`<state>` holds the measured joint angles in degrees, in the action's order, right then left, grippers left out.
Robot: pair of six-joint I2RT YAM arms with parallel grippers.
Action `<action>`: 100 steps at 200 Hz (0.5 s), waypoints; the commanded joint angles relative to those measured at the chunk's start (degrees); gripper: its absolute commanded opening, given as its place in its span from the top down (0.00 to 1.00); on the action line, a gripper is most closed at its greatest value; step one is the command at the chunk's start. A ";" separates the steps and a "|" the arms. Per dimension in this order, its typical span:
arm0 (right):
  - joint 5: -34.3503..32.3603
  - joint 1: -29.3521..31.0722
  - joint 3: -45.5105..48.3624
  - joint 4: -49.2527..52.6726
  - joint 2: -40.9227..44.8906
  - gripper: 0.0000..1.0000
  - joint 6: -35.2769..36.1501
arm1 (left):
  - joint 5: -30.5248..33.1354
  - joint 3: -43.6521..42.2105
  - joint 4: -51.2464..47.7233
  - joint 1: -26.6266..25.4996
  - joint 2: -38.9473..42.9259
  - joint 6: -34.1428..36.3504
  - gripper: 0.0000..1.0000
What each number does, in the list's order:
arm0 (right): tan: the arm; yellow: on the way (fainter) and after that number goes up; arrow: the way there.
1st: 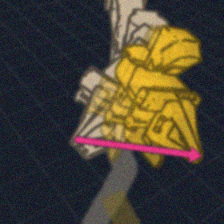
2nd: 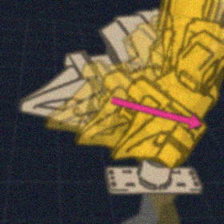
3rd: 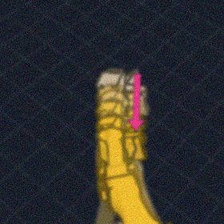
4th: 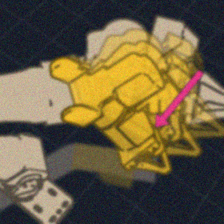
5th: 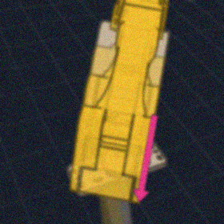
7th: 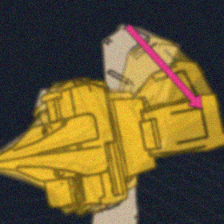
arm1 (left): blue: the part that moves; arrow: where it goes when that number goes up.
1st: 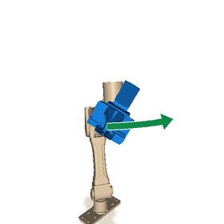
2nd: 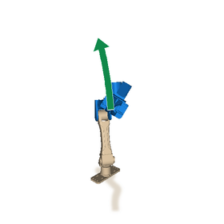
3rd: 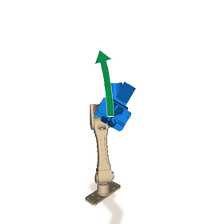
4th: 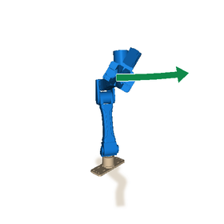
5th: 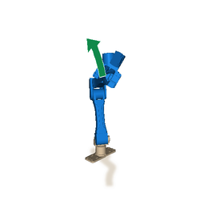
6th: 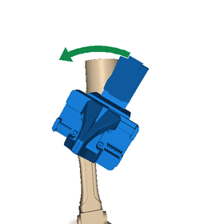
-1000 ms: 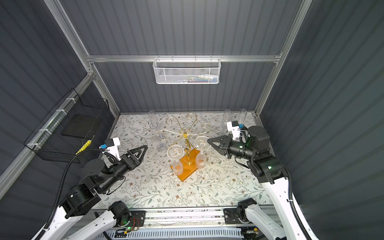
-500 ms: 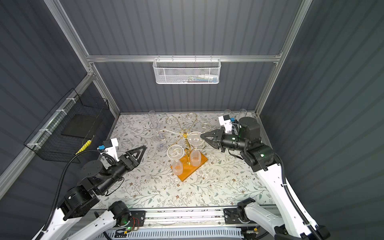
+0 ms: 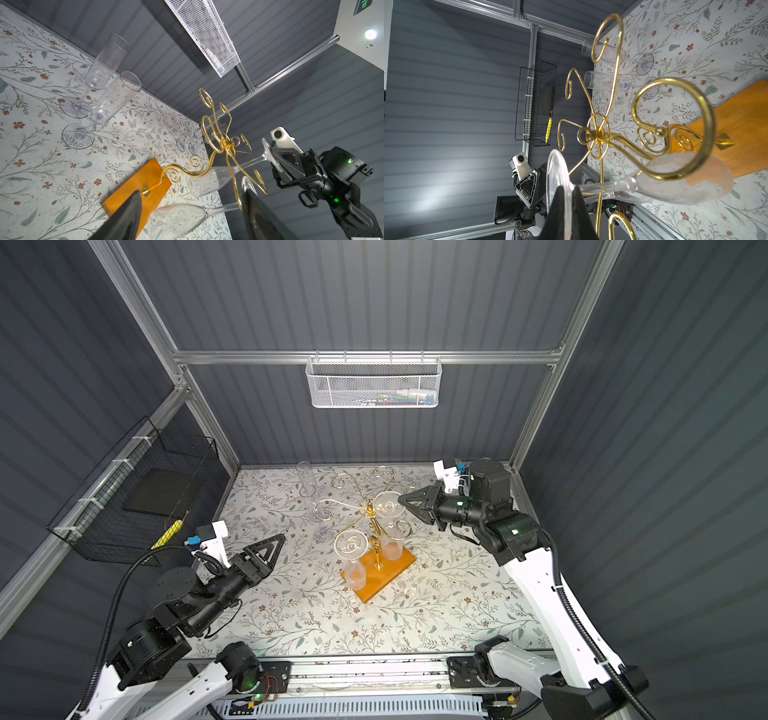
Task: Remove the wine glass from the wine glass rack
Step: 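Close the right gripper on the hanging glass foot and slide it off the rack arm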
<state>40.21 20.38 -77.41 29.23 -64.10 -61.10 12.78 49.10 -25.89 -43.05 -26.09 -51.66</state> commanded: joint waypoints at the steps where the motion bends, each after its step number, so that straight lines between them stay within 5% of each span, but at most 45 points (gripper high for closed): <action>1: -0.44 -1.86 -0.32 0.88 2.30 1.00 1.74 | 1.06 0.44 -1.14 0.24 0.47 0.98 0.23; 59: 2.04 -10.52 2.20 4.98 9.25 1.00 3.72 | 0.43 2.72 -0.23 0.20 -1.83 2.52 0.23; 100: 1.64 -14.27 -3.01 8.52 11.90 1.00 12.04 | -3.94 7.21 4.54 0.20 -7.37 5.77 0.22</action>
<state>41.21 7.20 -76.05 36.05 -53.60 -56.05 11.90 52.23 -25.30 -43.05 -30.61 -49.58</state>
